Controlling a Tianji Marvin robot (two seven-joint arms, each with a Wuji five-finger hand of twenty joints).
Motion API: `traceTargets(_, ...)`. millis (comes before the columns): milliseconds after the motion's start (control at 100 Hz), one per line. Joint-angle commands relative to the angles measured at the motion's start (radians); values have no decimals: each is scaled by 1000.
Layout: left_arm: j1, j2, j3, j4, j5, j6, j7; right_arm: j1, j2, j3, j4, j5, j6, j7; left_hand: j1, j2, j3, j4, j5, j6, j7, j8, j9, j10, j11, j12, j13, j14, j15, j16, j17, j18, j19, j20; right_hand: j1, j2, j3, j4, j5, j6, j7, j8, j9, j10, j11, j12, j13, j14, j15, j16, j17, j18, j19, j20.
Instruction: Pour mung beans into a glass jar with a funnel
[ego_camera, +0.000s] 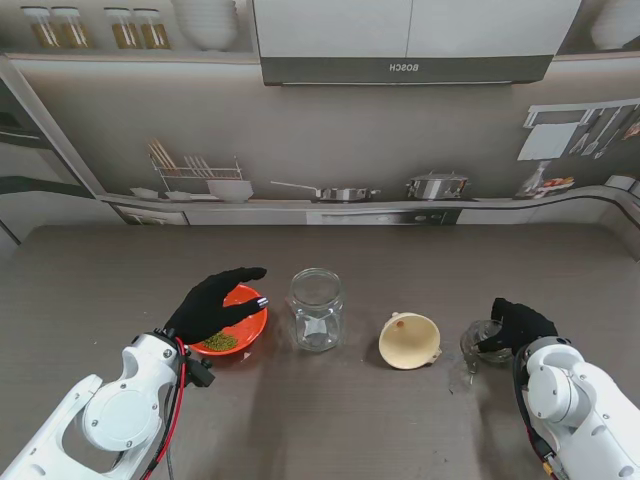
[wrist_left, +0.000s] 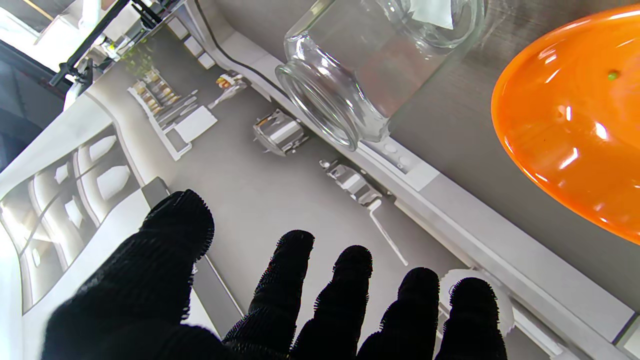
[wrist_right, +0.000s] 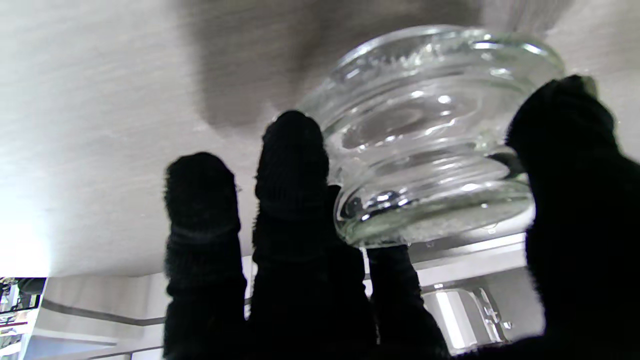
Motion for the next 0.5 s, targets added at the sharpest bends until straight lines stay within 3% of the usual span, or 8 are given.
traceTargets(0,2,-1,1,-1,-1,3,-19,0,-1,-4,3,-8,-7,14,5,33,-24,14,-1,-4,-3,-3,11,0,-3,10,0,3,-8,-5,-5,-8,0,17,158,90,486,46,116,-240,133,24,11,-116,30,-15,-27,21,-49,-28,-24,57,-8,-15)
traceTargets(120,1,-1,1,-1,-1,5,-21,1,3,-9,11,-19,-12,21,6,33,-24,14,1,-4,-2,-3,10,0,-3,10,1,3,-8,-5,-5,-8,0,17,113,55,517,60,96,-267,87,27,-48,-123,-11,-47,-60,26,-84,-49,-49,47,-12,-13)
traceTargets(220,1,0,2,-1,-1,6,-23,2,6,-15,16,-27,-12,30,5,35,-25,14,0,-3,-3,-3,11,-1,-3,10,0,2,-8,-5,-5,-8,0,17,56,65,534,105,74,-263,-11,42,-118,-117,-46,-91,-94,31,-103,-65,-73,43,-13,-9)
traceTargets(320,1,0,1,-2,-2,8,-25,5,11,-19,20,-39,-21,50,6,35,-24,14,-1,-4,-3,-3,9,0,-3,10,1,4,-8,-5,-6,-8,-1,17,11,99,528,180,66,-259,-119,73,-178,-97,-85,-152,-118,27,-106,-74,-90,39,-17,-6)
traceTargets(340,2,0,1,-2,-2,9,-25,5,12,-20,20,-40,-23,55,5,34,-25,14,-1,-6,-3,-3,10,-2,-3,10,2,4,-8,-5,-6,-8,-1,17,4,107,520,227,67,-258,-165,136,-192,-92,-93,-175,-125,28,-106,-76,-92,39,-18,-5)
traceTargets(360,2,0,1,-2,-2,9,-26,6,13,-20,20,-42,-24,59,6,34,-25,14,-1,-5,-3,-3,10,-1,-3,10,1,4,-8,-5,-6,-8,-1,17,0,107,518,246,65,-261,-193,166,-201,-90,-100,-185,-130,28,-106,-78,-96,37,-18,-5)
traceTargets(490,2,1,1,-3,-2,11,-27,9,18,-28,22,-64,-31,75,6,34,-25,14,-1,-5,-3,-3,11,0,-3,10,1,3,-8,-5,-5,-9,0,17,-4,57,509,246,25,-279,-277,156,-280,-78,-115,-197,-186,24,-109,-77,-133,32,-30,-5)
